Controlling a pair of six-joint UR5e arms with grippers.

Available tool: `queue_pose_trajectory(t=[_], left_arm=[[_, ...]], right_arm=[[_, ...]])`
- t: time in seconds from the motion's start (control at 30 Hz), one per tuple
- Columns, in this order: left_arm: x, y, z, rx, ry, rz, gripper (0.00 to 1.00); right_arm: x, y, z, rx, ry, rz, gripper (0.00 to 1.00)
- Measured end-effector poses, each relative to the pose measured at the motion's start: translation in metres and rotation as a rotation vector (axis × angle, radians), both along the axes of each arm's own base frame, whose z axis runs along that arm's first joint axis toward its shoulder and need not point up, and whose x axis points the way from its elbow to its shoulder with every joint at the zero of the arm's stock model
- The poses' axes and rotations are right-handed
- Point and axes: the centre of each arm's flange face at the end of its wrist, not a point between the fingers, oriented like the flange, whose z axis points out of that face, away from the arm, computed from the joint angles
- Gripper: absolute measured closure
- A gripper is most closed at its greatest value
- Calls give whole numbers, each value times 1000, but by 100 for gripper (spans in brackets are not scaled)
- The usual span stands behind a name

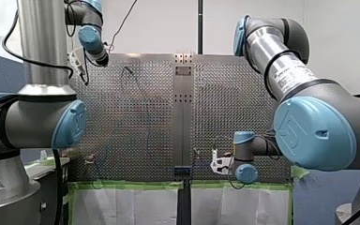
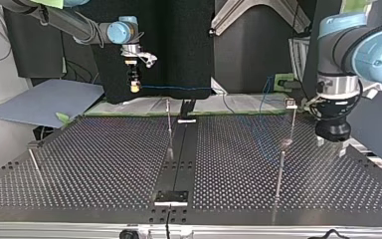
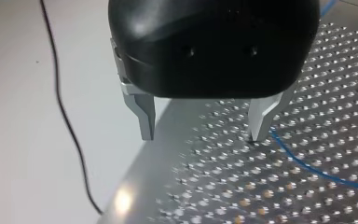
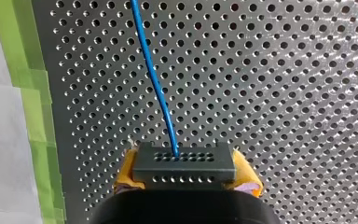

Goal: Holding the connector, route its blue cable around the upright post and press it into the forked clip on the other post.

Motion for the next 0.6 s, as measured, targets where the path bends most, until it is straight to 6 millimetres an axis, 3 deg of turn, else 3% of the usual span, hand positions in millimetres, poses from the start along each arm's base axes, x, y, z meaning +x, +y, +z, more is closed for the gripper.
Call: queue_pose_trajectory(t=[0.4, 0.5, 0.6], left_arm=[[-40, -21, 76, 113, -80, -92, 0], [-43, -28, 85, 137, -88, -128, 0], [-40, -36, 81, 159, -63, -168, 0]], right_arm=[[1, -3, 1, 6, 8, 0, 100], [1, -3, 1, 6, 9, 0, 100], [1, -3, 1, 5, 9, 0, 100]])
